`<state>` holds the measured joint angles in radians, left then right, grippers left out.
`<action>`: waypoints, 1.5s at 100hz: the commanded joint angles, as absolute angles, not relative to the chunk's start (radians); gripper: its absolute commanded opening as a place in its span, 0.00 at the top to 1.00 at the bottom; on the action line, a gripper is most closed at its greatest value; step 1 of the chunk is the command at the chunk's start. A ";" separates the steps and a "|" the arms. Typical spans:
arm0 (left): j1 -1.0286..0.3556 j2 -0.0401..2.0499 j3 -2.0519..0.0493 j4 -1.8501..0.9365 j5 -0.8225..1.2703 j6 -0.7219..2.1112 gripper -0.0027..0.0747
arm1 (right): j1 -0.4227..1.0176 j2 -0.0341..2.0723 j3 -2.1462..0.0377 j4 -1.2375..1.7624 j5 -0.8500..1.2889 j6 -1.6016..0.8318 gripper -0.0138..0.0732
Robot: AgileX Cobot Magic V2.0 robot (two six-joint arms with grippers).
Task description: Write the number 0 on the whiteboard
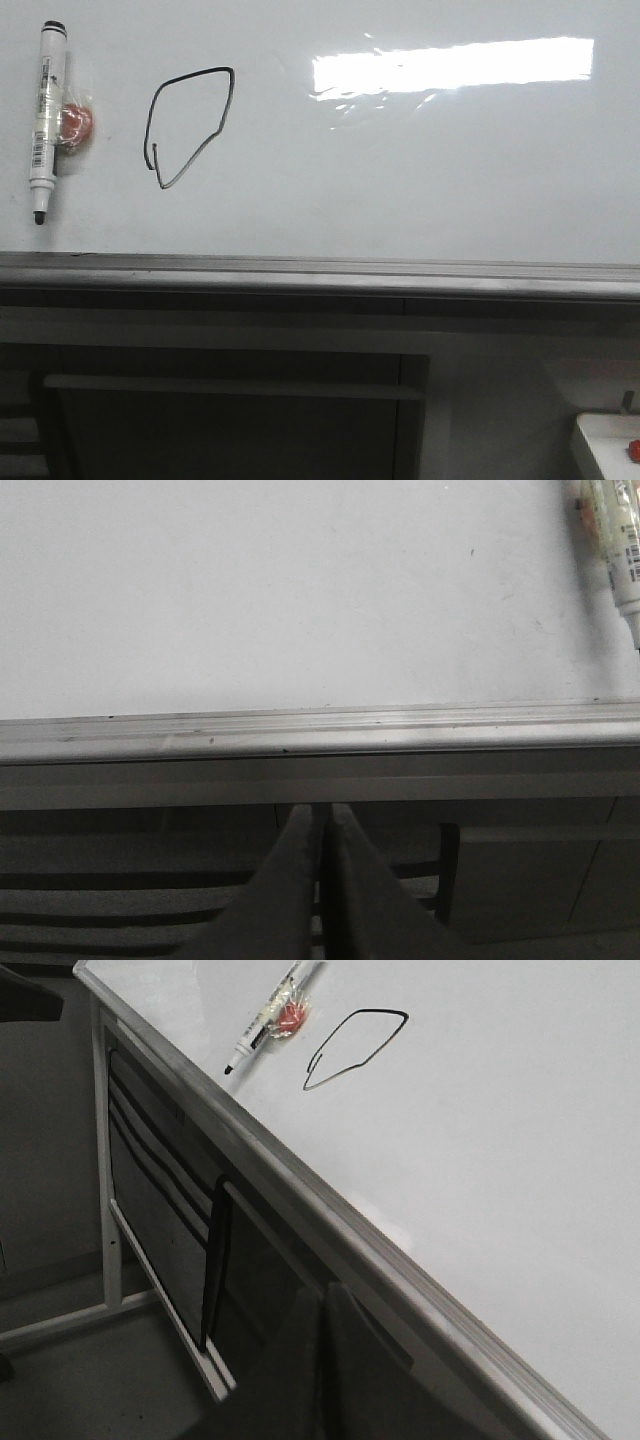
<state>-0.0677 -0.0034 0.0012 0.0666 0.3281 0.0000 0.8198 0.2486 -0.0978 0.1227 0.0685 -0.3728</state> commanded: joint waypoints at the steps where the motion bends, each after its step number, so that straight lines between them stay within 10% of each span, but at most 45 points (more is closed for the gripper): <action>1: -0.069 -0.032 0.011 0.066 0.254 0.000 0.99 | 0.815 0.258 -0.125 0.124 -0.015 -0.370 0.90; 46: -0.069 -0.032 0.011 0.066 0.254 0.000 0.99 | 0.782 0.258 -0.125 -0.031 -0.091 -0.101 0.90; 103: -0.069 -0.032 0.011 0.066 0.254 0.000 0.99 | 0.054 0.258 -0.125 -0.073 -0.120 0.062 0.90; 150: -0.069 -0.032 0.011 0.066 0.254 0.000 0.99 | -0.050 -0.010 0.042 -0.040 -0.051 0.064 0.90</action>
